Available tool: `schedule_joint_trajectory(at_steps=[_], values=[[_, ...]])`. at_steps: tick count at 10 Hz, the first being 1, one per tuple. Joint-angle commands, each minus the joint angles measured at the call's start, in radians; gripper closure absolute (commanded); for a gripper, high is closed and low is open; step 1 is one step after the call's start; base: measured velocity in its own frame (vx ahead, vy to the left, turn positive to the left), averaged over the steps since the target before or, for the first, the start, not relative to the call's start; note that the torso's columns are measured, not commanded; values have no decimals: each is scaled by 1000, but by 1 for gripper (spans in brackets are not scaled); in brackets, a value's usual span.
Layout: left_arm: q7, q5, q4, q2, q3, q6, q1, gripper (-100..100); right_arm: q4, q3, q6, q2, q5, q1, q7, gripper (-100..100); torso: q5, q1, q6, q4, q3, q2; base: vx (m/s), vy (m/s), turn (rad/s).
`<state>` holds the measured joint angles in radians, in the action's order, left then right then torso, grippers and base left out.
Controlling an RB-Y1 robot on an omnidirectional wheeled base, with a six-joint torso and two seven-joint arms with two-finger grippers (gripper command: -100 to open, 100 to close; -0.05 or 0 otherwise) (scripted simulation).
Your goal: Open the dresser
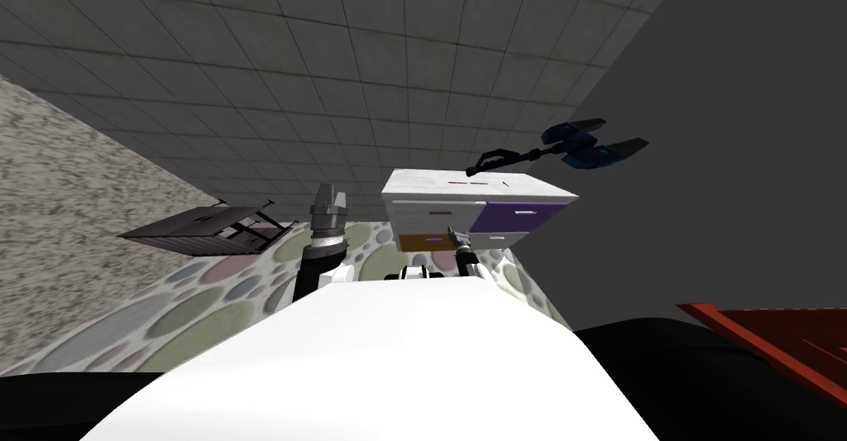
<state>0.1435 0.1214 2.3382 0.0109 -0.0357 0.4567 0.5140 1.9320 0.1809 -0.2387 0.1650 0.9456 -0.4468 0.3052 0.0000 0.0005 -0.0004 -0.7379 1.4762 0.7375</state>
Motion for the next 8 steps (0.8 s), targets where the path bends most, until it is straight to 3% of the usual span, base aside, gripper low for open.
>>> schedule_joint_trajectory(at_steps=[1, 3, 4, 5, 6, 8], values=[[0, 0, 0, 0, 0, 0, 0, 0, -41, 19, -65, 4, 85, 11, 29, -100, 0, -1, 1, 0, 0, 0, 31, 10, 157], [0, 0, 0, 0, 0, 0, 0, 0, -41, 19, -66, 4, 130, 11, 29, -100, 0, -1, 1, 0, 0, 1, 17, 7, 36], [0, 0, 0, 0, 0, 0, 0, 0, -71, 32, -108, 6, 167, 19, 47, -100, 0, -1, 1, 0, -1, 1, 17, 13, 204], [0, 0, 0, 0, 0, 0, 0, 0, -71, 32, -108, 6, 197, 19, 47, -100, 0, 0, 0, 0, -1, 1, 19, 8, 87], [0, 0, 0, 0, 0, 0, 0, 0, -103, 44, -146, 8, 231, 28, 65, -100, 0, 0, 1, 0, 0, 0, 23, 14, 115], [0, 0, 0, 0, 0, 0, 0, 0, -103, 44, -149, 8, 267, 28, 65, -100, 0, -1, 1, 0, 0, 0, 17, 8, 57]])
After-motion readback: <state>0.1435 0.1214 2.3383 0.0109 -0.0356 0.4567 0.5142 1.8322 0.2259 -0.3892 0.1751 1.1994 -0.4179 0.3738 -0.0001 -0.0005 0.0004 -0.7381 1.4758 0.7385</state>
